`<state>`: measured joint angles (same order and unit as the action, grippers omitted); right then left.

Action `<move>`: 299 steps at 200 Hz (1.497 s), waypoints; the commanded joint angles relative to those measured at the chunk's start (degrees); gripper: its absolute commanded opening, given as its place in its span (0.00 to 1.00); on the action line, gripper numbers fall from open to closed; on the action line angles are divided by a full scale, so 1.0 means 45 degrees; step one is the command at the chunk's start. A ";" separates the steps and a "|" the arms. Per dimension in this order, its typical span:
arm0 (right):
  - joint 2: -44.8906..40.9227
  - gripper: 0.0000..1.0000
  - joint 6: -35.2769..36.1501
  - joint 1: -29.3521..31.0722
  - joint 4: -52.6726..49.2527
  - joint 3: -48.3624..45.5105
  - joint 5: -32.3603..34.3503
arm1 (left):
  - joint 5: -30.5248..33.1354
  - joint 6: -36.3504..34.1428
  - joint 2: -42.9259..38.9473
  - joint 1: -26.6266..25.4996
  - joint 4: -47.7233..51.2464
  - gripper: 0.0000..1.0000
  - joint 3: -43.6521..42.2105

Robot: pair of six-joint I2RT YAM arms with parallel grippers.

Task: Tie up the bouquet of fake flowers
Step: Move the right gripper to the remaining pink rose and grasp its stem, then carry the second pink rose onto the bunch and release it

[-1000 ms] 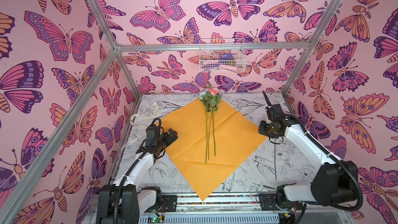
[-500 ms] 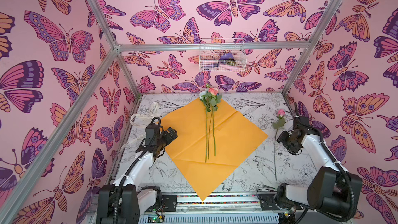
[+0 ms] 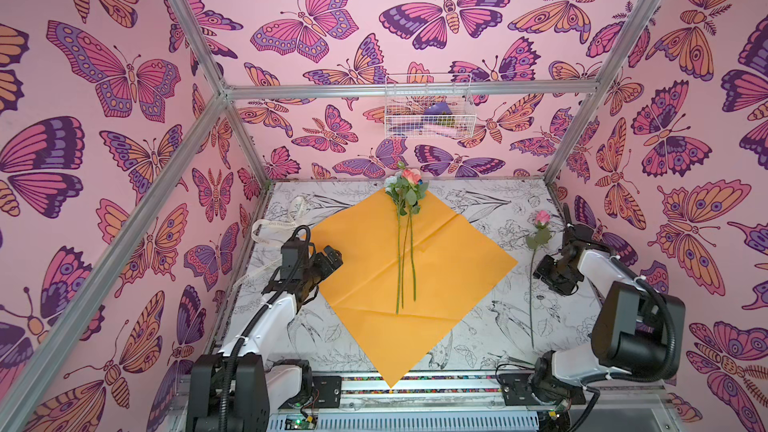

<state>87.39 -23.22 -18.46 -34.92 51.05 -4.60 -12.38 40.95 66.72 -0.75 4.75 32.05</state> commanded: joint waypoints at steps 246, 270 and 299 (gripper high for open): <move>0.2296 0.00 0.0701 0.2238 -0.0705 0.4744 -0.0565 | 0.0006 -0.0173 -0.0139 0.0207 0.0215 1.00 -0.0067; 0.1212 0.00 -0.0036 0.3209 -0.0479 0.4619 -0.1565 | 0.0036 -0.0171 -0.0195 0.0229 0.0222 1.00 -0.0165; 0.0779 0.00 -0.0897 0.5468 0.0479 0.4700 -0.1913 | 0.0018 -0.0171 -0.0158 0.0226 0.0219 1.00 -0.0189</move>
<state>91.05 -23.51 -1.15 -34.98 72.03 -9.74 -12.40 40.95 66.78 -0.01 4.78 32.01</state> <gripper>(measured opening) 0.052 0.998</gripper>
